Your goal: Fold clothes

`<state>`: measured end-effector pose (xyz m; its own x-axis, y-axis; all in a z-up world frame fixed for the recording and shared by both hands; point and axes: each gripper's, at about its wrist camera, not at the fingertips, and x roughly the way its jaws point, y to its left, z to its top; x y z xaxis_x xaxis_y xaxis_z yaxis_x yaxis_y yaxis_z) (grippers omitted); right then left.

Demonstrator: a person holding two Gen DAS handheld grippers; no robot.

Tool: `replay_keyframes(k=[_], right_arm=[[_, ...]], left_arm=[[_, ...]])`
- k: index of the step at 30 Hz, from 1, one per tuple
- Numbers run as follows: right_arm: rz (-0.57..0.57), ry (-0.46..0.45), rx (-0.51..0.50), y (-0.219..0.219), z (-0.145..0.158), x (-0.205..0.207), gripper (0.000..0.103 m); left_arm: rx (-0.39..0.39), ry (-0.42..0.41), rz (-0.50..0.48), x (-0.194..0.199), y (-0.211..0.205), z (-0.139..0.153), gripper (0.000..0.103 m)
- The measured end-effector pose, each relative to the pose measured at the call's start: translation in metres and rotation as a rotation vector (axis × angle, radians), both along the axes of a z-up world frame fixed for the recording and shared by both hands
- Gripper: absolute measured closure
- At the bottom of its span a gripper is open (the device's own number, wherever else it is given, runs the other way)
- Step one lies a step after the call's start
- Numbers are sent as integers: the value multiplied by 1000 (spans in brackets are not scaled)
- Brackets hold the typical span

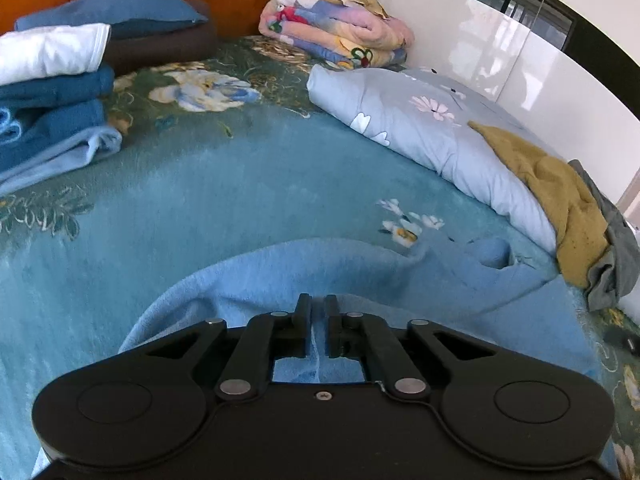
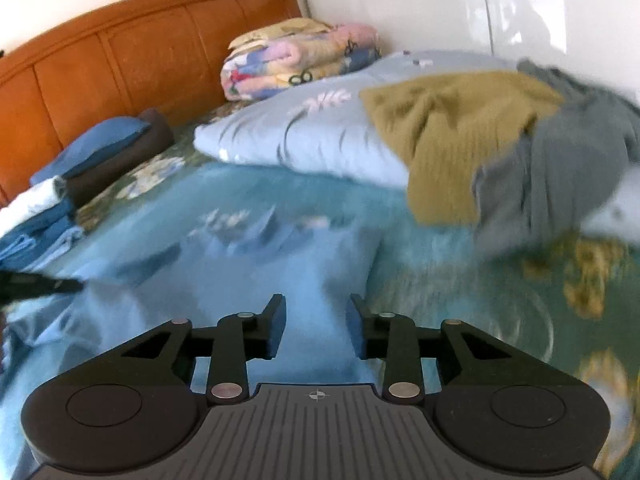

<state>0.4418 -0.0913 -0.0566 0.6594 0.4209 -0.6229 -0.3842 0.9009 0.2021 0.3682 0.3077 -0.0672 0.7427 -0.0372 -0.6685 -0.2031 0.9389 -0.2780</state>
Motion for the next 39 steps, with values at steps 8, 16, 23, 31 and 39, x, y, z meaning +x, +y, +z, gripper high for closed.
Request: replay_keyframes(k=[8,16,23,31,39], right_arm=[[-110,124,22,14,-25,75,69],[-94,172,53,15,-40,83,97],[-161,87,98,-2,-22,82,99],[-215,163,57,-5,-49,92,94],[-187,84,103,-16,-12,56,87]], left_arm=[[-49,78,-46,10,1,-13,71],[-57,35,-24,15,-3,-17,103],[-7,-118,-50,13,-12,10,103],[89,18,-38,36,-12,-19,101],[25,-55,2,-8,-4,-1,98]])
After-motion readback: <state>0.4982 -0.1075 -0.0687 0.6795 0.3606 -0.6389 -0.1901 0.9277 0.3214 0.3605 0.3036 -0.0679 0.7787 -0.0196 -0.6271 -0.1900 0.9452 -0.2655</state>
